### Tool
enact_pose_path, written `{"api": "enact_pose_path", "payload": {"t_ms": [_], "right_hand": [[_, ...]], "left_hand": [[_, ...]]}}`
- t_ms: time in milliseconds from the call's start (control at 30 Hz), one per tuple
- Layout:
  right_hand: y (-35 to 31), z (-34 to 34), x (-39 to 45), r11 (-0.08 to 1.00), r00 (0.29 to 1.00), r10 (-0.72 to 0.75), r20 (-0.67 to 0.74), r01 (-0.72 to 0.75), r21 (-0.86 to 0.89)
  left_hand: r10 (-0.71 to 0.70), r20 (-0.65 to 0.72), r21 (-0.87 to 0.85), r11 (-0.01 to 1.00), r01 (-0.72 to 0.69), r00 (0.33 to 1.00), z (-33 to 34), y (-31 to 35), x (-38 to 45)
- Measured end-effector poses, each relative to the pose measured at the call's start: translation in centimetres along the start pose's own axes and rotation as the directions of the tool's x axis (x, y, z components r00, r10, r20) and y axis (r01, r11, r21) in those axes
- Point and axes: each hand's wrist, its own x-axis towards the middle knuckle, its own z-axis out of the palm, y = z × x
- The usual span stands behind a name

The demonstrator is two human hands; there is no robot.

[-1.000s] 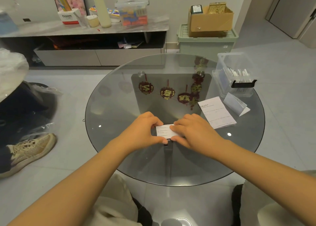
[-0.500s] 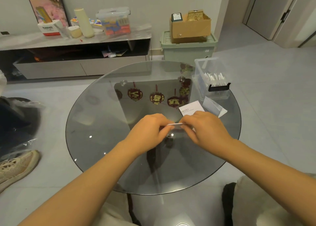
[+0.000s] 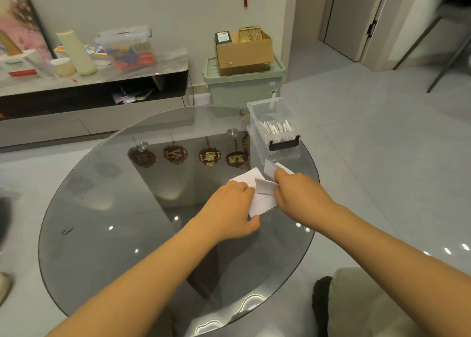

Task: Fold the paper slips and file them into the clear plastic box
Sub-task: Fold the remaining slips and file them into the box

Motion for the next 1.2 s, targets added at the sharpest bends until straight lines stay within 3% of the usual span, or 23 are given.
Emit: {"api": "enact_pose_path", "payload": {"t_ms": [200, 467, 667, 800, 900, 1000, 1100, 1200], "right_hand": [[0.6, -0.7, 0.1, 0.997, 0.995, -0.008, -0.095, 0.015, 0.075], [0.0, -1.8, -0.3, 0.976, 0.940, -0.061, -0.337, 0.126, 0.175], [0.1, -0.3, 0.2, 0.983, 0.937, -0.087, -0.339, 0.135, 0.123], [0.2, 0.9, 0.5, 0.981, 0.900, -0.143, -0.412, 0.183, 0.058], [-0.2, 1.1, 0.4, 0.963, 0.833, -0.192, -0.518, 0.261, 0.063], [-0.5, 1.8, 0.3, 0.937, 0.831, -0.267, -0.488, 0.343, 0.073], [-0.4, 3.4, 0.5, 0.954, 0.927, -0.294, -0.234, 0.300, -0.009], [-0.3, 4.7, 0.6, 0.945, 0.944, -0.323, -0.064, 0.318, -0.084]], "left_hand": [[0.024, 0.002, 0.028, 0.999, -0.024, 1.000, -0.2, 0.0, 0.4], [-0.267, -0.249, -0.367, 0.915, 0.165, 0.931, 0.0, -1.3, 0.4], [-0.401, -0.087, -0.542, 0.787, 0.295, 0.912, 1.3, -2.5, 1.7], [-0.379, -0.048, -0.435, 0.841, 0.322, 0.924, 1.2, -3.2, 1.9], [-0.305, -0.022, -0.500, 0.828, 0.253, 0.952, 1.0, -3.6, 1.5], [-0.260, 0.009, -0.570, 0.792, 0.218, 0.966, 1.0, -3.9, 0.8], [-0.227, 0.004, -0.596, 0.781, 0.184, 0.974, 1.0, -4.0, 0.2], [-0.153, -0.002, -0.557, 0.821, 0.126, 0.988, 0.8, -4.0, -0.6]]}}
